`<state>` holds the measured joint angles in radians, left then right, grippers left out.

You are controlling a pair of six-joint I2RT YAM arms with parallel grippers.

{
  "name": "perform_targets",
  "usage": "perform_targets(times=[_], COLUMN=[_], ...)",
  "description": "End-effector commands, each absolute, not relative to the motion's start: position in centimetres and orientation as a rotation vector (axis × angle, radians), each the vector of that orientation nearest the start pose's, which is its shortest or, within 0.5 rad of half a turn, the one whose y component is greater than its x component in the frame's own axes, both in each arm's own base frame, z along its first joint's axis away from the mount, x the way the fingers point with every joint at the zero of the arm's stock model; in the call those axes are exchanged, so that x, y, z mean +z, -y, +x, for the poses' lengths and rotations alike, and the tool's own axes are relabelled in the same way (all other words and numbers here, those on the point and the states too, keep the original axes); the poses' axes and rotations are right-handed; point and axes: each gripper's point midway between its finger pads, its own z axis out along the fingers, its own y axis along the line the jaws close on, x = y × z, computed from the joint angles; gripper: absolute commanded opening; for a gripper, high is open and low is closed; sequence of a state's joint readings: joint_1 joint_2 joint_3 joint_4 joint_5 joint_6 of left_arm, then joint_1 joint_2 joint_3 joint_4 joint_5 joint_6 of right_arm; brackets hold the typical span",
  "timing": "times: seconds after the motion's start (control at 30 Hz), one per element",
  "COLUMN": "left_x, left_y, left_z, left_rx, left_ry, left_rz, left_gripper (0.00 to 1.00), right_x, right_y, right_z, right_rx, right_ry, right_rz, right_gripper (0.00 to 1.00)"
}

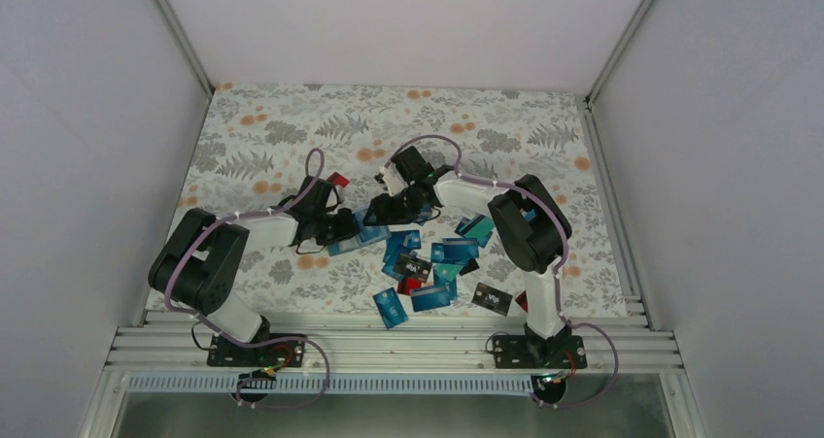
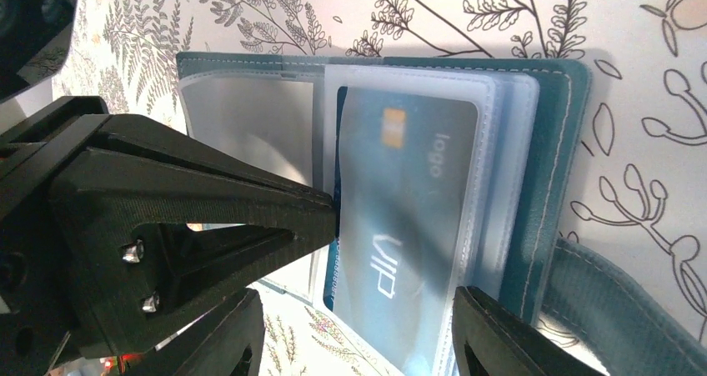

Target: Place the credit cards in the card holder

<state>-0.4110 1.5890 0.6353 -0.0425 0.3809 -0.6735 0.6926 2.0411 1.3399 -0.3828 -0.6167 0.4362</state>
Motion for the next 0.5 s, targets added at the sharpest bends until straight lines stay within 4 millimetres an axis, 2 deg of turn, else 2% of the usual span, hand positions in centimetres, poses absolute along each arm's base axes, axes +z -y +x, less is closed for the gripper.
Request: perform_targets(times=[0.0,0.23,0.47], left_x=[-1.68,-1.53,-1.75], left_y=[17.93,17.95,17.91], left_z=[26.4,26.4,26.14], left_rx=[-0.737,-0.737,-0.737], left_ry=[-2.838,-2.831,-2.834], left_rz=[-0.261,-0.262,-0.265], left_gripper=[0.02,0.03,0.02], right_x=[4.09,3.22,3.93], right_y=[-37.34,-37.0,-36.59], right_z=[28.75,28.59,29.08], right_rx=[1.14,1.114,1.061], right_ry=[-2.807,-2.833,-2.82], right_rz=[-0.597,-0.572,-0.556], right_gripper=[0.57,0.57,0.59])
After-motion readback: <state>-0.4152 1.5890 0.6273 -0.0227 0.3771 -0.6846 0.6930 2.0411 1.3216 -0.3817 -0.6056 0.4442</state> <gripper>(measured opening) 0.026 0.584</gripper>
